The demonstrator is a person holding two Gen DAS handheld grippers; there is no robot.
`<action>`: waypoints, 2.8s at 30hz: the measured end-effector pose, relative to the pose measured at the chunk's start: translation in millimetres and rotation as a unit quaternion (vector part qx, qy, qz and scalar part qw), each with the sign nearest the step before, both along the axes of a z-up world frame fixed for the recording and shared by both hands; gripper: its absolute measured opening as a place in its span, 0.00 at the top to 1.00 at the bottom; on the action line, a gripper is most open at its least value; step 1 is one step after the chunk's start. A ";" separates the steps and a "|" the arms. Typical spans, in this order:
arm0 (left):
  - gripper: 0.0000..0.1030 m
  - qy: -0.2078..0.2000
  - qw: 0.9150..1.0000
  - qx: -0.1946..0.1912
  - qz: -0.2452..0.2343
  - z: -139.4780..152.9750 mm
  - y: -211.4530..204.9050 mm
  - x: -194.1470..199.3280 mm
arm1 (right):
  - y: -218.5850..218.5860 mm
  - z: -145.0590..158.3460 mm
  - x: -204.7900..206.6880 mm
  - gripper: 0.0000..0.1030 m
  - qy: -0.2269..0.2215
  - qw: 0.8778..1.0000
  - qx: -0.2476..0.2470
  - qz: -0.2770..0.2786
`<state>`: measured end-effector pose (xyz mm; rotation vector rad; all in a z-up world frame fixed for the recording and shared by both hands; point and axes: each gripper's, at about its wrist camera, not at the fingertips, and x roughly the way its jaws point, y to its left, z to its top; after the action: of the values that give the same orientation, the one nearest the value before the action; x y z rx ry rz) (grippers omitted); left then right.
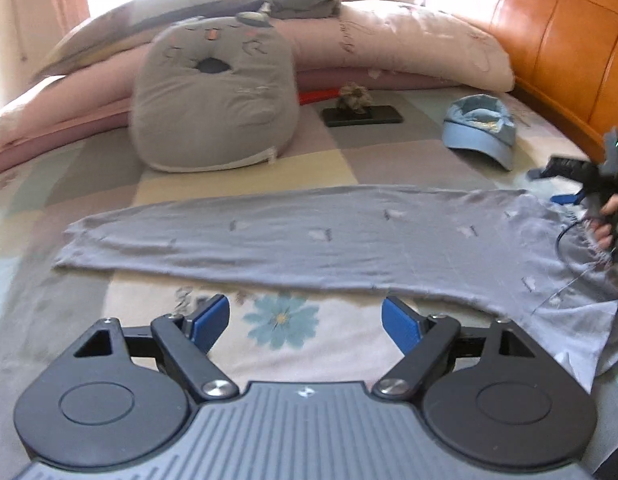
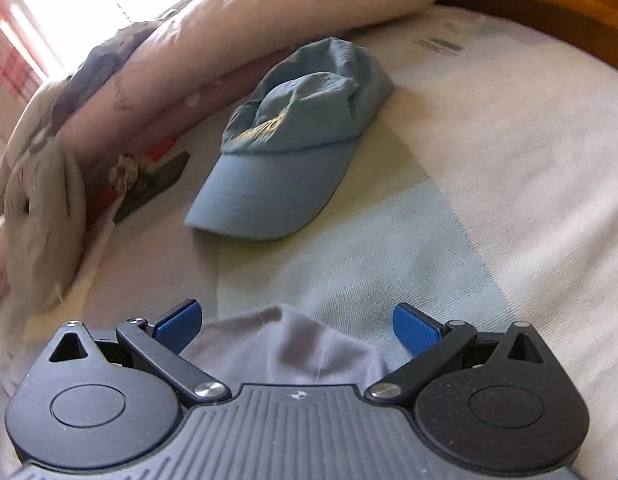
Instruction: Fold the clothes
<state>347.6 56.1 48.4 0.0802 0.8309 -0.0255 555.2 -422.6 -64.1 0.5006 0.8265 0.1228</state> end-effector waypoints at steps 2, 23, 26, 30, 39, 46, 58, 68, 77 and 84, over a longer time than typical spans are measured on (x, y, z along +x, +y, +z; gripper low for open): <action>0.19 -0.001 1.000 0.002 0.019 3.9 0.3 -14.5 | -9.0 13.6 -8.8 0.00 -0.027 1.000 0.007 0.009; 0.18 0.019 0.999 0.007 0.027 -5.0 -34.0 -19.8 | -38.2 -16.0 -55.3 0.77 -0.047 0.978 -0.091 0.182; 0.18 0.020 1.000 0.009 0.021 -5.1 -37.8 -16.2 | -47.2 -11.5 -54.3 0.77 -0.043 0.983 -0.128 0.127; 0.18 0.028 0.999 0.007 0.025 -9.3 -36.0 -14.4 | -58.7 -9.3 -52.8 0.69 -0.028 0.991 -0.099 0.088; 0.18 0.030 0.999 0.002 0.016 -12.8 -37.7 -16.4 | -15.8 24.0 -79.1 0.43 -0.061 0.991 -0.067 0.102; 0.18 0.030 0.999 -0.015 0.015 -20.6 -28.3 -29.2 | 38.3 28.4 -128.7 0.24 -0.037 0.984 -0.082 0.152; 0.18 0.023 0.997 -0.046 -0.064 -42.8 -9.6 -48.0 | 110.4 24.9 -218.5 0.16 0.020 0.981 -0.129 0.140; 0.16 0.033 0.987 -0.085 -0.136 -66.7 28.4 -69.2 | 193.6 24.3 -311.6 0.05 0.064 0.981 -0.123 0.134; 0.16 0.064 0.977 -0.076 -0.187 -78.0 16.8 -68.4 | 190.0 30.8 -345.3 0.00 0.096 0.964 -0.233 0.080; 0.16 0.059 0.962 -0.046 -0.263 -75.9 -57.4 -66.4 | 148.3 7.0 -348.4 0.00 0.116 0.950 -0.287 0.039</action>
<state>281.2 -1.2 -27.5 0.2125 0.9068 -0.5748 206.9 -274.3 -57.0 -0.0698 1.0628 -0.1078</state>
